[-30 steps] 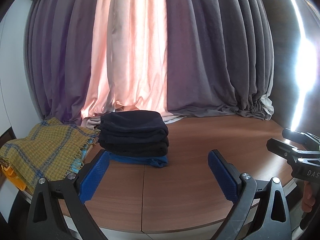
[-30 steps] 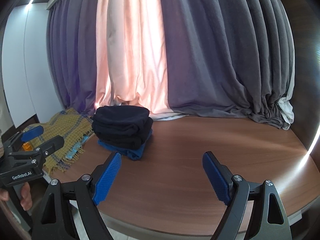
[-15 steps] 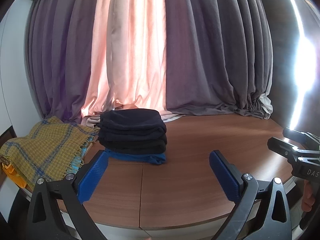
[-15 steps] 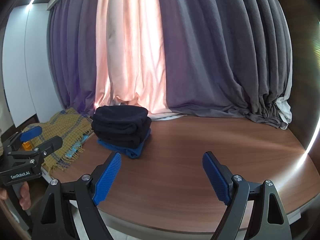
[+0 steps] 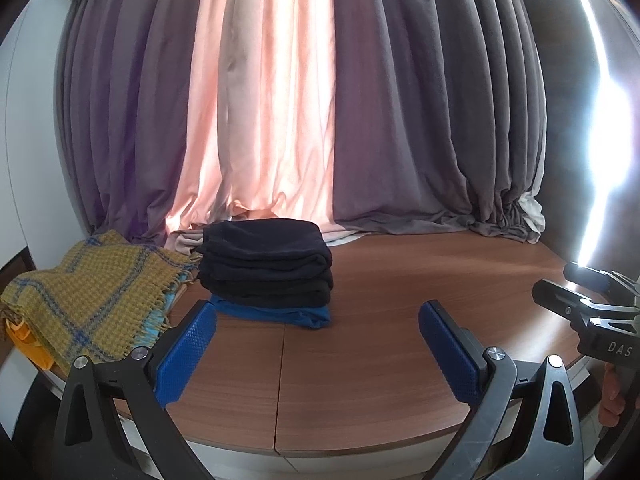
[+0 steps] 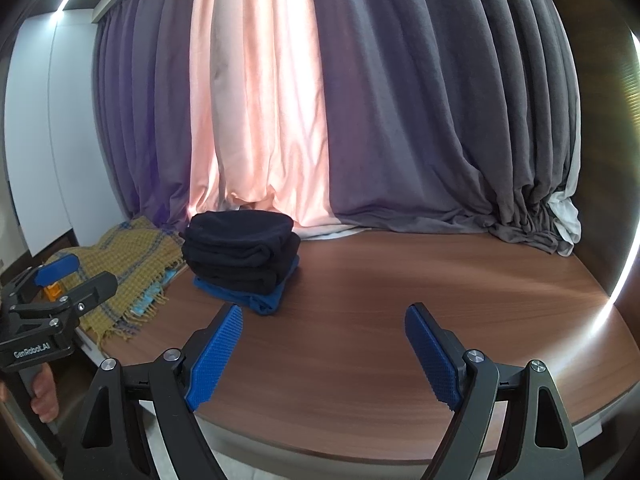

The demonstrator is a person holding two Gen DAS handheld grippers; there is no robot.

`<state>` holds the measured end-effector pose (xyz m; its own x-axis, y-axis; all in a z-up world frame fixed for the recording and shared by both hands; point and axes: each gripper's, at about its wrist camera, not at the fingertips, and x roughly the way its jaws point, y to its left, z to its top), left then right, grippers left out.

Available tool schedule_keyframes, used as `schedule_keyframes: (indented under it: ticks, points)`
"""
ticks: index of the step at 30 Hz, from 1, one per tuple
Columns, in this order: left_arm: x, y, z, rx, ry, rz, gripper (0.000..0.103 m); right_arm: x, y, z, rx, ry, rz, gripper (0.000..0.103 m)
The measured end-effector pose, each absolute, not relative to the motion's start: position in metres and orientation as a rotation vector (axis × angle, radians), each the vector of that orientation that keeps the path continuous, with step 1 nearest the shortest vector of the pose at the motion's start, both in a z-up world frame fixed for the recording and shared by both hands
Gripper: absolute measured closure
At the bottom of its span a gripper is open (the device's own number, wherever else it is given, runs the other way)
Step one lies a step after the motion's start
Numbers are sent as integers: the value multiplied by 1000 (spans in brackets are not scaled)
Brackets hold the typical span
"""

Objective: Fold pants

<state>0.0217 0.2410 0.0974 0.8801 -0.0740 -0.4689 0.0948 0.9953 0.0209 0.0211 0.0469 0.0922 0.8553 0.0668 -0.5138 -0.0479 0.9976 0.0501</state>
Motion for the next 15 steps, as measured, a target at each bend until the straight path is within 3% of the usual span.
schedule_keyframes:
  ticks: [15]
  points:
    - [20, 241, 96, 35, 498, -65, 0, 19, 46, 91, 34, 542, 63, 19]
